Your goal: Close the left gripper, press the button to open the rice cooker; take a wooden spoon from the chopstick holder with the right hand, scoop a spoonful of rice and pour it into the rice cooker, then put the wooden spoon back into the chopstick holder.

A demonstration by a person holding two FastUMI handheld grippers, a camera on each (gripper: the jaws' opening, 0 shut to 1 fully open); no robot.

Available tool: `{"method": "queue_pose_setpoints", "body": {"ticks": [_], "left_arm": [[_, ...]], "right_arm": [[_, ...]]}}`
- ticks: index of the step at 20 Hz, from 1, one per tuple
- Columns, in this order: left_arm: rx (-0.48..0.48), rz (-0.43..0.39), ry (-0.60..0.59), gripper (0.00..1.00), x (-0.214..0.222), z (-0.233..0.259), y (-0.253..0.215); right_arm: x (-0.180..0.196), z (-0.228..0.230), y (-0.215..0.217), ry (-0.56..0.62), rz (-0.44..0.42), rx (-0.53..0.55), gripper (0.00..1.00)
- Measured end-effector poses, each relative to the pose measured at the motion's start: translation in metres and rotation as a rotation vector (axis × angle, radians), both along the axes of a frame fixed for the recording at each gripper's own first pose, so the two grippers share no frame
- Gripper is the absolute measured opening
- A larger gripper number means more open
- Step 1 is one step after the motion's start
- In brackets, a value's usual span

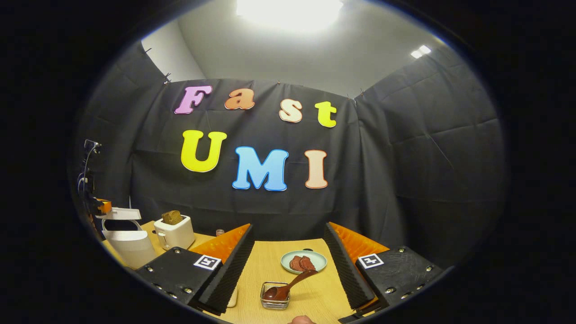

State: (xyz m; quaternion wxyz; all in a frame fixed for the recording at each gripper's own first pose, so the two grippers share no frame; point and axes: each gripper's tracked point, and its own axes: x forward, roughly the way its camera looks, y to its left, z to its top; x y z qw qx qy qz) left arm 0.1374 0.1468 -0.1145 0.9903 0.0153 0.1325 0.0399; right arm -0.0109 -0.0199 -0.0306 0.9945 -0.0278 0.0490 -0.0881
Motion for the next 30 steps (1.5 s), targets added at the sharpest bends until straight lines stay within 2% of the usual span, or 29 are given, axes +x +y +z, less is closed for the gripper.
{"method": "queue_pose_setpoints", "body": {"ticks": [5, 6, 10, 11, 20, 30], "left_arm": [[0.012, 0.010, -0.143, 0.09, -0.027, 0.056, -0.020], [0.011, 0.003, -0.161, 0.15, -0.034, 0.066, -0.026], [0.002, -0.013, -0.212, 0.92, -0.050, 0.094, -0.050], [0.006, -0.019, -0.223, 0.99, -0.056, 0.100, -0.056], [0.008, -0.039, -0.275, 0.99, -0.085, 0.142, -0.085], [0.074, 0.021, -0.276, 0.99, -0.117, 0.152, -0.070]], "right_arm": [[0.009, -0.004, -0.022, -0.011, 0.004, 0.027, 0.95], [0.012, -0.007, -0.026, -0.008, 0.003, 0.036, 0.95], [0.025, -0.023, -0.042, 0.005, 0.009, 0.082, 0.95], [0.029, -0.029, -0.046, 0.013, 0.012, 0.091, 0.95], [0.060, -0.112, -0.070, 0.171, 0.001, 0.174, 0.95], [0.074, -0.204, -0.066, 0.383, 0.004, 0.336, 0.96]]}}
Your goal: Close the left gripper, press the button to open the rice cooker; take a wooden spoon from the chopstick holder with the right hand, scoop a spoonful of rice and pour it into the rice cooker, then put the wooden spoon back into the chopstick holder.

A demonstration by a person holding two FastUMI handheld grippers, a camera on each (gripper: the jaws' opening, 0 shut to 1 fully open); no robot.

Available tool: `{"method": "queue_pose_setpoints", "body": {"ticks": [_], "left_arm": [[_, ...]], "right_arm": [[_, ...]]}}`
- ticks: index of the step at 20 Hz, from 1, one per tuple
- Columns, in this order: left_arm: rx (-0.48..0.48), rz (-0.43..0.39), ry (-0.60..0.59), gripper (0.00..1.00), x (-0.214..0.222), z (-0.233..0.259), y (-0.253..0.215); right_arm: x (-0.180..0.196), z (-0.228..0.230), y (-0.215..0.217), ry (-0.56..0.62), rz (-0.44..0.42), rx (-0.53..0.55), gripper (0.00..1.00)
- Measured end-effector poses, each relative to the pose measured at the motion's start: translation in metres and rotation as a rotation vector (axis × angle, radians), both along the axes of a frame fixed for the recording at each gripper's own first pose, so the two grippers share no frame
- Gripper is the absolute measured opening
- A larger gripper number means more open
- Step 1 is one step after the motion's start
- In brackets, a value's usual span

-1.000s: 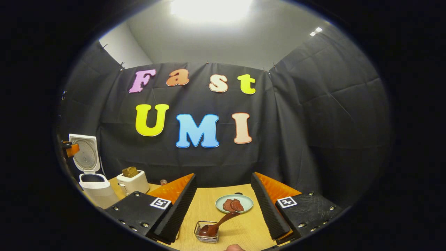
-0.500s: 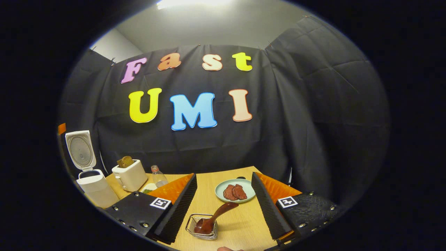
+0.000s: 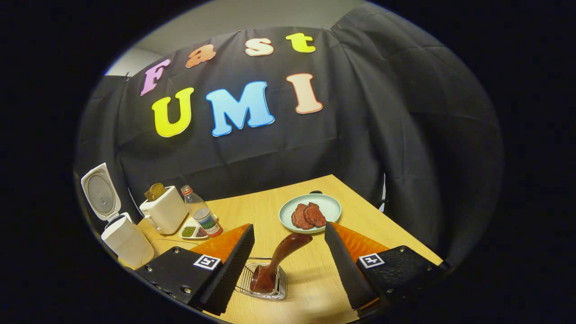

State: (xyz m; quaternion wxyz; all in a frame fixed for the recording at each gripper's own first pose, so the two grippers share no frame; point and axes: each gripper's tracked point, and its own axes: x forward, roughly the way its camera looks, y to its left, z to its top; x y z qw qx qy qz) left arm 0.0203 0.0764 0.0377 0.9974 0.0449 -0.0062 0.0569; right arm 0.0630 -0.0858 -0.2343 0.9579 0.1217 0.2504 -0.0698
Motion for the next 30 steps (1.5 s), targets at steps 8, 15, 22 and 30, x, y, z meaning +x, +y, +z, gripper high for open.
{"method": "queue_pose_setpoints", "body": {"ticks": [8, 15, 22, 30], "left_arm": [[0.029, 0.056, 0.018, 0.99, -0.018, -0.002, 0.015], [0.030, 0.087, 0.004, 0.99, -0.025, 0.003, 0.024], [0.026, 0.090, 0.007, 0.99, -0.028, -0.002, 0.034], [-0.027, 0.051, 0.015, 0.99, -0.019, -0.017, 0.043]], "right_arm": [[-0.001, -0.056, 0.015, 0.154, -0.013, 0.179, 0.88], [0.006, -0.067, 0.038, 0.207, 0.019, 0.265, 0.34], [0.006, -0.057, 0.039, 0.193, 0.011, 0.257, 0.12], [0.011, 0.014, 0.046, 0.068, 0.045, 0.189, 0.12]]}}
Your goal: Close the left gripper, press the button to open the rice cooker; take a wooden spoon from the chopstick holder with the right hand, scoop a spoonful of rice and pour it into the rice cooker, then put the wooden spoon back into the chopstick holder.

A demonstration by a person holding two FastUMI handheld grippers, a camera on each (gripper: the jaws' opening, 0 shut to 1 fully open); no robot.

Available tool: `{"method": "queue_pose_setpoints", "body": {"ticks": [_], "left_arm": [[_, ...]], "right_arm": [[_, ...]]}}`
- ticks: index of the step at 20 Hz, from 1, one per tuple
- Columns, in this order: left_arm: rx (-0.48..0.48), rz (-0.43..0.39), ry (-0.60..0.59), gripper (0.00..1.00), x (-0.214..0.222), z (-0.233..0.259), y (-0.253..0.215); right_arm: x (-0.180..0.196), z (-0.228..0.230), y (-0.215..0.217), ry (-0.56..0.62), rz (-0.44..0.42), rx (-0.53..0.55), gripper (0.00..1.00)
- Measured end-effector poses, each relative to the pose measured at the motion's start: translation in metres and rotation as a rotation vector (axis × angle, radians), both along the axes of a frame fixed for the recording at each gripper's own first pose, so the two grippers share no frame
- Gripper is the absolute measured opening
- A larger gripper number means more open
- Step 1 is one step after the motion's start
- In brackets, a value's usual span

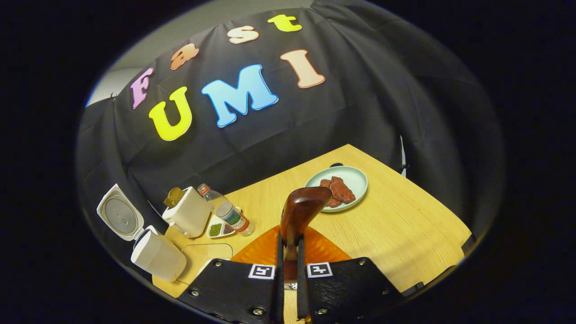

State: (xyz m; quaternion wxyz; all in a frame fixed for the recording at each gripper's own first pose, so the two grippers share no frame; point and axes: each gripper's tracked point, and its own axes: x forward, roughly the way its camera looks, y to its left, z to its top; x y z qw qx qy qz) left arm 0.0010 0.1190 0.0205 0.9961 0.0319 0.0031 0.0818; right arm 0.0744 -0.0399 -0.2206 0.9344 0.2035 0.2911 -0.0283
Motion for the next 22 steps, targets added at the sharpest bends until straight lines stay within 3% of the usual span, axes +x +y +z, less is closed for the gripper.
{"method": "queue_pose_setpoints", "body": {"ticks": [6, 14, 18, 22], "left_arm": [[-0.025, -0.033, 0.017, 0.99, 0.006, -0.012, 0.015], [-0.028, -0.038, 0.030, 1.00, 0.009, -0.021, 0.053], [-0.020, -0.038, 0.037, 0.99, 0.009, -0.025, 0.070], [-0.020, -0.036, 0.053, 0.99, 0.009, -0.033, 0.085]], "right_arm": [[0.005, 0.032, 0.040, -0.051, 0.045, 0.022, 0.12], [0.005, 0.031, 0.116, -0.056, 0.146, 0.047, 0.12], [0.002, 0.018, 0.145, -0.050, 0.203, -0.012, 0.11], [0.003, -0.002, 0.164, -0.057, 0.255, -0.153, 0.12]]}}
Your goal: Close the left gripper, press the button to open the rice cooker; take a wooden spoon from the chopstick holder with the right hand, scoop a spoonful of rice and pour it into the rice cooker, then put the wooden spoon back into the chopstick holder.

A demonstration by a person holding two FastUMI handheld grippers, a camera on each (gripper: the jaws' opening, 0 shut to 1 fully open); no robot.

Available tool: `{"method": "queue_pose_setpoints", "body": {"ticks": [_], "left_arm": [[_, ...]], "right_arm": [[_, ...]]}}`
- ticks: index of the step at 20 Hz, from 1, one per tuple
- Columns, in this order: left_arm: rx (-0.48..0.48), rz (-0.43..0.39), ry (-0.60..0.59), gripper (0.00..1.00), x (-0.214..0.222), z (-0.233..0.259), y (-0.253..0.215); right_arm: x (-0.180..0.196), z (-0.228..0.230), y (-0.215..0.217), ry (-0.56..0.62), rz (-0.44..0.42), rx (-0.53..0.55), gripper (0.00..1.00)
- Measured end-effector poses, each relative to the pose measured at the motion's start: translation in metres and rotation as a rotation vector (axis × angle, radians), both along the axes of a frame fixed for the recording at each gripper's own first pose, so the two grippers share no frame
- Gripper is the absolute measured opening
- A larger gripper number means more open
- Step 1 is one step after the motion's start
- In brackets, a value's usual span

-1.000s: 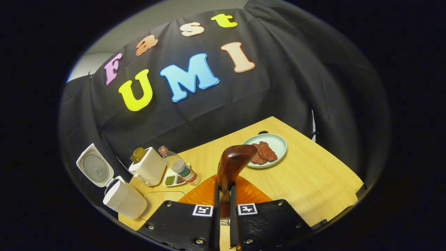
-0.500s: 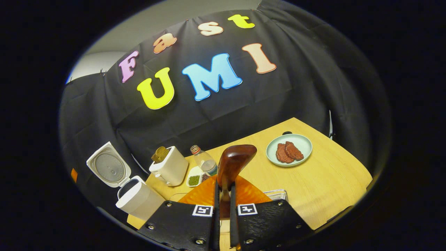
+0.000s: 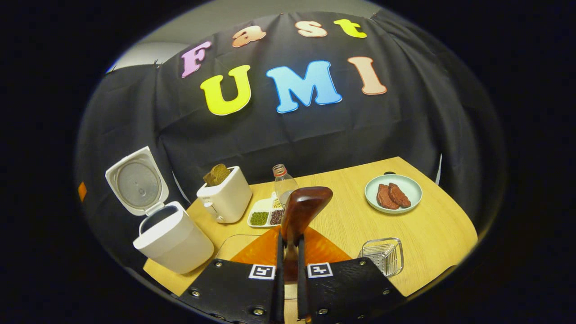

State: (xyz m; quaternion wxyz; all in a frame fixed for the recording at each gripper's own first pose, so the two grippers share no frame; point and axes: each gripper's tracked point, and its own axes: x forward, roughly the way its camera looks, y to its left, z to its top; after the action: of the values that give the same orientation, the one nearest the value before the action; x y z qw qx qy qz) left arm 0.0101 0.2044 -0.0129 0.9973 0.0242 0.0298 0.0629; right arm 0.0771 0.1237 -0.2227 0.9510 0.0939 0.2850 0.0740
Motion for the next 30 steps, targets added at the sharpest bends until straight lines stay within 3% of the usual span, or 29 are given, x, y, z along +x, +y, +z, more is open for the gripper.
{"method": "queue_pose_setpoints", "body": {"ticks": [6, 9, 13, 20, 30], "left_arm": [[0.010, 0.009, 0.015, 0.99, -0.003, -0.008, 0.018], [0.010, 0.014, 0.021, 0.99, -0.004, -0.012, 0.023], [-0.001, 0.012, 0.026, 0.99, -0.005, -0.016, 0.025], [-0.007, -0.004, 0.020, 1.00, -0.006, -0.014, 0.020], [-0.020, 0.010, 0.013, 0.99, -0.013, -0.010, 0.021]], "right_arm": [[-0.002, -0.036, 0.018, -0.004, 0.069, -0.212, 0.12], [-0.005, -0.053, 0.025, 0.010, 0.091, -0.271, 0.12], [-0.009, -0.056, 0.043, 0.011, 0.113, -0.271, 0.12], [-0.033, -0.065, 0.090, 0.094, 0.169, -0.100, 0.12], [-0.034, -0.070, 0.087, 0.246, 0.013, 0.337, 0.12]]}}
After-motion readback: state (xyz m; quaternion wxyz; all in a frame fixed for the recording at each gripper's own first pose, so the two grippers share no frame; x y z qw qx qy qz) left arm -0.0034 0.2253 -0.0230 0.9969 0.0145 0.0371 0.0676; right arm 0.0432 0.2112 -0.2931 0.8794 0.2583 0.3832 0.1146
